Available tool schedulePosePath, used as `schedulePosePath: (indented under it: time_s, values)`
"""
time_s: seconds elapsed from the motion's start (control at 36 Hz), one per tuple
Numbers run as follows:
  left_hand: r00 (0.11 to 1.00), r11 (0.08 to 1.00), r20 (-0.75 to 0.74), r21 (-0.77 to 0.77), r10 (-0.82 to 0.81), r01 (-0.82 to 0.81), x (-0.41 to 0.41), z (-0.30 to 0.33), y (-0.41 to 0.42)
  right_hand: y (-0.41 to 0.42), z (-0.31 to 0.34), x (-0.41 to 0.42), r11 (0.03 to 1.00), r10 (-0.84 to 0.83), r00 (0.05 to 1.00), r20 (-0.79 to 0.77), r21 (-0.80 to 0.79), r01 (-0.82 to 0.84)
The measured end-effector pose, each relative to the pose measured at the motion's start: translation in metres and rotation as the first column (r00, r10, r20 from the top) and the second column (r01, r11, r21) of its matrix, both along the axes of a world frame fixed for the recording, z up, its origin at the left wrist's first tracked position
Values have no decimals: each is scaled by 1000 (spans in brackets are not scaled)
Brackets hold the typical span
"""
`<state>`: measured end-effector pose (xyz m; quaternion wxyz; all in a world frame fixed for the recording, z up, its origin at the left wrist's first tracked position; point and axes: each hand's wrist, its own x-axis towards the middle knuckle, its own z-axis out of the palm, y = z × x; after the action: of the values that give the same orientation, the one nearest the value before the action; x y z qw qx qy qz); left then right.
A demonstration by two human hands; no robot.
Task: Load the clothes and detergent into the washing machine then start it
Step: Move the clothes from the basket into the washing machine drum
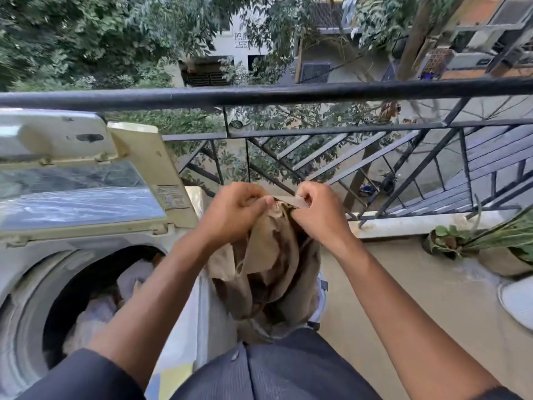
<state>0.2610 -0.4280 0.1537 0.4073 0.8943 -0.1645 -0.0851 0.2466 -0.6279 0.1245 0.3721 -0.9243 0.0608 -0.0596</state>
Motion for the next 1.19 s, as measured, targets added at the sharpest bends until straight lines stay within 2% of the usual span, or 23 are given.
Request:
schedulePosePath:
  time_s: [0.17, 0.28, 0.42, 0.47, 0.56, 0.69, 0.78, 0.83, 0.94, 1.06, 1.19]
  values:
    - [998, 958, -11, -280, 68, -68, 9, 20, -2, 11, -25, -11, 981, 33, 999, -6, 194, -31]
    - [998, 926, -20, -371, 62, -65, 13, 33, 4, 28, -31, -19, 974, 1, 993, 117, 226, -28]
    - [995, 907, 13, -413, 95, -82, 19, 56, 11, 39, -48, -22, 991, -16, 973, 231, 132, -15]
    - [996, 905, 41, -421, 83, -58, 21, 65, 9, 41, -60, -21, 995, -53, 971, 234, 90, 33]
    - [996, 896, 81, -444, 43, -3, 20, 77, 3, 44, -76, -16, 993, -86, 972, 218, -59, 101]
    - [992, 848, 123, -522, -27, 88, 18, 95, -2, 46, -102, 0, 947, -223, 972, 71, -221, 233]
    - [985, 773, 157, -616, -69, 152, 16, 113, 2, 36, -123, 5, 965, -244, 956, -165, -137, 222]
    - [982, 724, 180, -668, -62, 169, 17, 125, 6, 26, -136, 0, 973, -228, 940, -252, -84, 213]
    - [970, 683, 242, -704, -29, 196, 17, 143, 15, 12, -161, -15, 981, -190, 881, -434, -122, 151]
    - [968, 727, 246, -672, 42, 139, 19, 139, 22, -2, -174, -21, 978, -188, 803, -566, -183, 100]
    - [959, 820, 224, -573, 174, -15, 18, 115, 25, -21, -145, -15, 972, -129, 781, -611, -234, -22]
